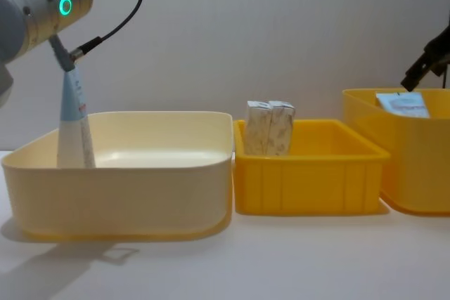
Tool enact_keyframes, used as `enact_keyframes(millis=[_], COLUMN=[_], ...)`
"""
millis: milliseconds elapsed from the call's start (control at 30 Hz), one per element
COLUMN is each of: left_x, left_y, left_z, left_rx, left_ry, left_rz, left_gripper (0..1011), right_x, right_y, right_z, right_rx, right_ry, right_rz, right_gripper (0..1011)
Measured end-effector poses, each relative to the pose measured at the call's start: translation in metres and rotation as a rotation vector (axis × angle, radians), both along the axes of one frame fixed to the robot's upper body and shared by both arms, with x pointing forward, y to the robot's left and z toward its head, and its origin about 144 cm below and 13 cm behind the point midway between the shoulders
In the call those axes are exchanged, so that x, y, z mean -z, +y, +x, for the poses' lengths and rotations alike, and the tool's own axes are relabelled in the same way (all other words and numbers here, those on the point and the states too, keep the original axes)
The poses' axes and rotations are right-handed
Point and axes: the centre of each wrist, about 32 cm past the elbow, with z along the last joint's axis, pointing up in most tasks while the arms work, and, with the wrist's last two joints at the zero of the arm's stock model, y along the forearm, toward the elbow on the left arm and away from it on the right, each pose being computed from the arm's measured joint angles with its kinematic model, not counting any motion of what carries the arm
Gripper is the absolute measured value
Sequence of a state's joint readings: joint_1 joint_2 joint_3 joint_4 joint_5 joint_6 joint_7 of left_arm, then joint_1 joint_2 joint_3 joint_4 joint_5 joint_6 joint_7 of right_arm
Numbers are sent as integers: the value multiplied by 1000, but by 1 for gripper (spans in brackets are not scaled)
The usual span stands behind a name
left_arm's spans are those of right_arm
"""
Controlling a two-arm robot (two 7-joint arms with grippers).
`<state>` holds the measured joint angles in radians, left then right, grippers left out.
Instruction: Bimanual collaborative sorting of washing and personal care products
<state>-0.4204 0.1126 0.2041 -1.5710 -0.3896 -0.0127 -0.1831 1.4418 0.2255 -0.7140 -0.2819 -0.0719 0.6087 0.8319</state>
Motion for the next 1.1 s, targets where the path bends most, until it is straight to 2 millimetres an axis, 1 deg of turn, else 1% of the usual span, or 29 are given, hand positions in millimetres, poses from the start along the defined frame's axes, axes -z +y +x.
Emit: enact_keyframes(millis=[133,400,667,933,967,1100], left_x=[0,0,0,0,0,0], left_y=[0,0,0,0,0,0], left_z=[0,0,0,0,0,0], left_rx=[0,0,0,0,0,0], left_ry=[0,0,0,0,0,0], left_rz=[0,0,0,0,0,0], left_gripper=[1003,1003,1003,1002,1003,1003], right_x=[0,-1,-3,-1,-3,-2], right_y=[-1,-3,-4,-4,-2,1], right_z=[1,3,0,-14,-16,-29], right_rx=[1,5,1,-8,-17,-35], right_ry=[18,42,20,-48,-63,-117], right_rz=[-3,-9,-7,-9,-8,-10], right_gripper=[1000,1001,1001,1001,1001,1001])
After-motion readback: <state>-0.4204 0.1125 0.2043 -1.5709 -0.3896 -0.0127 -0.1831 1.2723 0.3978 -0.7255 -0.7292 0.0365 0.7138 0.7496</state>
